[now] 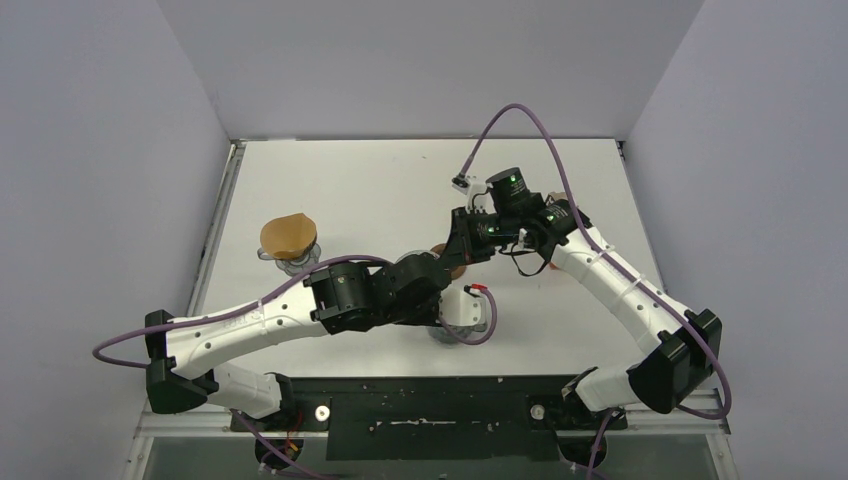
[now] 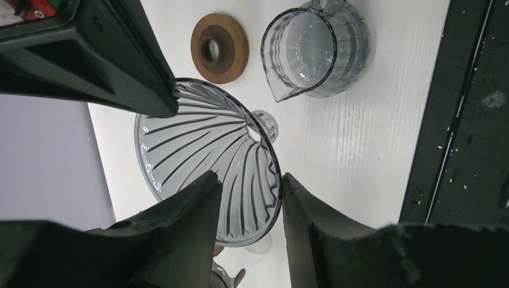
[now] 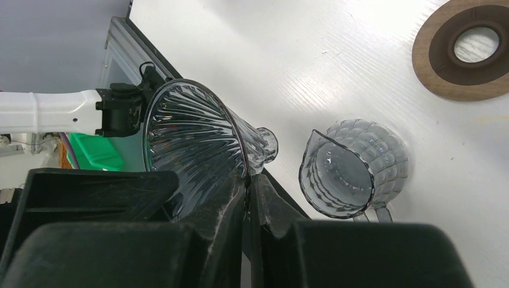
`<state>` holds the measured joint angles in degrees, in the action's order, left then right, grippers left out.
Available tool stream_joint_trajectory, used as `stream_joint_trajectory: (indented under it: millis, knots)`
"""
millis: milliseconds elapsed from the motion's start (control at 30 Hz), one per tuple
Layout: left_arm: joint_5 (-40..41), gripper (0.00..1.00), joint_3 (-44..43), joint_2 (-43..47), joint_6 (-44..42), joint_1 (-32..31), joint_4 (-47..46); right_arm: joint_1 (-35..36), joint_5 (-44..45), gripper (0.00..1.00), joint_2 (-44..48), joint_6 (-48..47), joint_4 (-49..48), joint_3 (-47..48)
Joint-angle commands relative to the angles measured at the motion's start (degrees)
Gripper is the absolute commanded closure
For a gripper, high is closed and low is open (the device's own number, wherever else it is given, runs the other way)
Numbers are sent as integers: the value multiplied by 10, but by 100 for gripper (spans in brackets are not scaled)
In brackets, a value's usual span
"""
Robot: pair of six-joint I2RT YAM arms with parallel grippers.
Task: Place the coffee filter in the dripper
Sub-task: Adjust the coffee dripper.
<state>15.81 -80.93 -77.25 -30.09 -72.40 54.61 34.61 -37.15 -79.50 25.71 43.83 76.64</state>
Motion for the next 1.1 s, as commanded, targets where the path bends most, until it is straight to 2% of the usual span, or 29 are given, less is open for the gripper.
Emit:
stream_joint_trajectory:
  millis: [0,433,600,800,1067]
  knots:
    - [11,57,-2,18,6,2,-30,3,18,100,22,-9,3,4]
    - [-26,37,-2,48,49,19,-98,-1,111,100,41,-25,31,4]
    - [-118,36,-31,35,117,124,-112,-6,125,100,57,-39,41,-4]
    - [-155,34,-39,31,185,174,-147,-18,137,100,84,-49,36,-30]
    - [-317,38,-42,7,337,305,-154,-24,148,100,122,-61,14,-62]
